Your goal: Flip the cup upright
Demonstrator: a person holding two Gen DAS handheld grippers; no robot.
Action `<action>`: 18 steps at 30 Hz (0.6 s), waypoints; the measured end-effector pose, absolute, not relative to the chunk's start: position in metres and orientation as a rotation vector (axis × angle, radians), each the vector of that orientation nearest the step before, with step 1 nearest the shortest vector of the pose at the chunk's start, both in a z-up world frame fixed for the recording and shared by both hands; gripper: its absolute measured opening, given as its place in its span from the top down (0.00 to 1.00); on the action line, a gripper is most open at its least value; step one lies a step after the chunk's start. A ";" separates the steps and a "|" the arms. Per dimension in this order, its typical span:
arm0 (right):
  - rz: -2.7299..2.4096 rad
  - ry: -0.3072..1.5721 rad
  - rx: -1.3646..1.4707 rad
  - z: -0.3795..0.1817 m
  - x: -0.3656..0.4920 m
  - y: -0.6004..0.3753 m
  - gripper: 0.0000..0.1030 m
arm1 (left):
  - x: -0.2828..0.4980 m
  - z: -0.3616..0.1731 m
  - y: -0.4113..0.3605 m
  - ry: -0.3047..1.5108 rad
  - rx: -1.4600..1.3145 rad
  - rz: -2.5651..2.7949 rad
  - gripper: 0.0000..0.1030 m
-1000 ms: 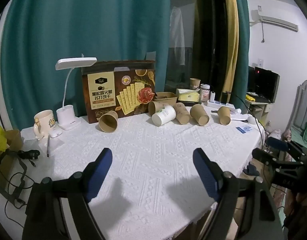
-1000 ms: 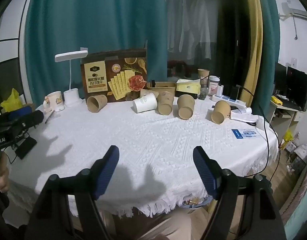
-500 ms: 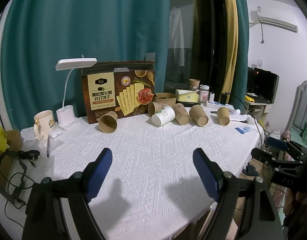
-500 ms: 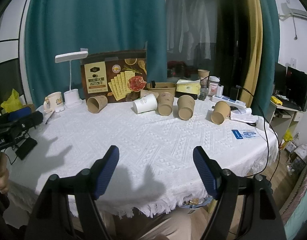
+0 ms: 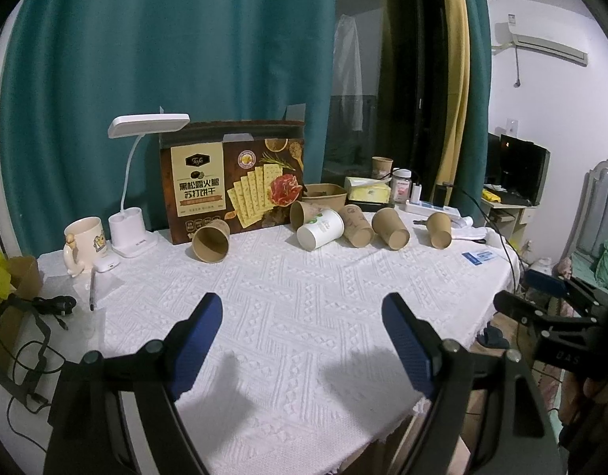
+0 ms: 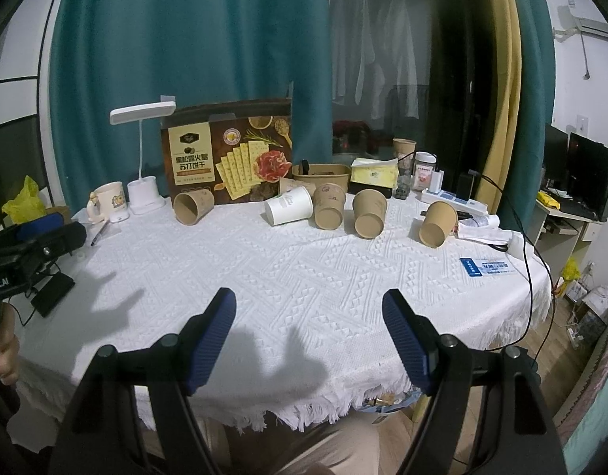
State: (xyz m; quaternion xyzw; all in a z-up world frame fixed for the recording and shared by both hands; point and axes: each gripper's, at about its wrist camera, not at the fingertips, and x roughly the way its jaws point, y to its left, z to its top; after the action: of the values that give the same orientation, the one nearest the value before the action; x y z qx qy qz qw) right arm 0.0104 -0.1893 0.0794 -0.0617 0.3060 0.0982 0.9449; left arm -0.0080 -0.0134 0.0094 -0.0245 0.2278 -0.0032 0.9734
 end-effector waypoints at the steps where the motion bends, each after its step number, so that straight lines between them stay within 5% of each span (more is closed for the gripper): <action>1: 0.199 0.623 -0.125 0.078 0.010 -0.189 0.28 | -0.008 0.009 -0.014 0.460 -0.049 -0.006 0.19; 18: 0.198 0.622 -0.128 0.081 0.011 -0.186 0.28 | -0.009 0.010 -0.018 0.462 -0.063 -0.004 0.19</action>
State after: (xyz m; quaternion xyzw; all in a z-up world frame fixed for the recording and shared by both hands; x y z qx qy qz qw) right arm 0.0115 -0.1861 0.0813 -0.0628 0.3051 0.0973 0.9453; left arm -0.0086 -0.0180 0.0105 -0.0311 0.2288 -0.0022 0.9730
